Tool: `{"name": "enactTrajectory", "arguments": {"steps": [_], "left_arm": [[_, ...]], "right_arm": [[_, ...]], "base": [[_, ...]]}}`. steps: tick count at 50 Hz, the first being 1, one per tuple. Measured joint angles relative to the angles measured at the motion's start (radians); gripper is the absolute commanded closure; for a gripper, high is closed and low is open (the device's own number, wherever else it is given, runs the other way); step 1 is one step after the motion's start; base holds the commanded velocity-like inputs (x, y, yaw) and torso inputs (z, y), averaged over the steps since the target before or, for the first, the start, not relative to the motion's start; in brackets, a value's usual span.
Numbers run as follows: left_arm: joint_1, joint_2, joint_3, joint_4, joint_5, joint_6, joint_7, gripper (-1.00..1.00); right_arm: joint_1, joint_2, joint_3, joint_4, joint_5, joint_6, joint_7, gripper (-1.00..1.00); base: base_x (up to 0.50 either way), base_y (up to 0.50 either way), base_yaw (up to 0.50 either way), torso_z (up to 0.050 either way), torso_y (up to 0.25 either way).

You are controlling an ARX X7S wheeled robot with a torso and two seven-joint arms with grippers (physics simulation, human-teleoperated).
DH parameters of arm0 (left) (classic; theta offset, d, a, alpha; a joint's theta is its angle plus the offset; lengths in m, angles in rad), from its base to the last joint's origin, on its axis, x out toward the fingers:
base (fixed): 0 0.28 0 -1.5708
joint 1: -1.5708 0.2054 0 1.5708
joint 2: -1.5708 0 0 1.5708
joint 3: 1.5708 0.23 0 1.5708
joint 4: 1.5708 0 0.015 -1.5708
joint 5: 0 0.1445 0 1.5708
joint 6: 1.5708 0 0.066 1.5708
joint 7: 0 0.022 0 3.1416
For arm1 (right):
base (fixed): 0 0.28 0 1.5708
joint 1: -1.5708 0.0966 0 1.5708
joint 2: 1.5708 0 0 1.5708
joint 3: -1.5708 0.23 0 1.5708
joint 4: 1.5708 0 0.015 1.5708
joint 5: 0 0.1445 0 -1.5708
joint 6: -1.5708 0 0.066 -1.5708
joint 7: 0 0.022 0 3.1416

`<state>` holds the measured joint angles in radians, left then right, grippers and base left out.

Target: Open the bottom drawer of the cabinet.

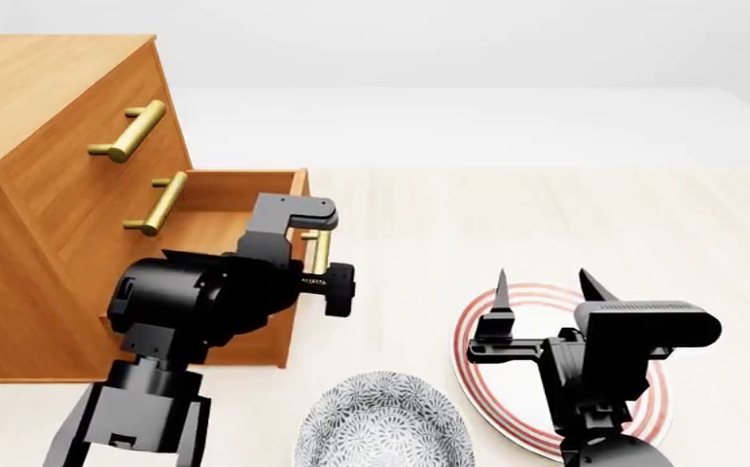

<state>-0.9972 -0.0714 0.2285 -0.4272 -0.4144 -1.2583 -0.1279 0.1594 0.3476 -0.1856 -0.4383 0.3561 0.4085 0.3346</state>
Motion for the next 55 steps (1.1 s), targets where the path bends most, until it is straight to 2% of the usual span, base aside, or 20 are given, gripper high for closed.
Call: {"name": "enactTrajectory", "arguments": {"steps": [14,34,40,55], "left_arm": [[-0.014,0.024,0.031,-0.026,-0.036,0.02,0.009,-1.0],[-0.013,0.014,0.066,-0.015,-0.061,0.027,-0.012,-1.0],[0.011,0.001,0.048,0.078,-0.083,0.056,-0.038,-1.0],[0.061,-0.021,-0.11,0.466,-0.265,0.04,-0.109,-1.0]], "right_arm": [[0.0,0.004,-0.002,-0.002,0.003,-0.001,0.004,-1.0],[0.003,0.01,-0.004,-0.01,0.011,0.004,0.009,-1.0],[0.004,0.012,-0.004,-0.012,0.012,0.004,0.011,-1.0],[0.005,0.013,-0.009,-0.01,0.013,0.001,0.015,-1.0]], "base": [[0.0,0.0,0.0,0.0,0.0],[0.0,0.0,0.0,0.0,0.001],[0.0,0.0,0.0,0.0,0.002],[0.0,0.0,0.0,0.0,0.0]]}}
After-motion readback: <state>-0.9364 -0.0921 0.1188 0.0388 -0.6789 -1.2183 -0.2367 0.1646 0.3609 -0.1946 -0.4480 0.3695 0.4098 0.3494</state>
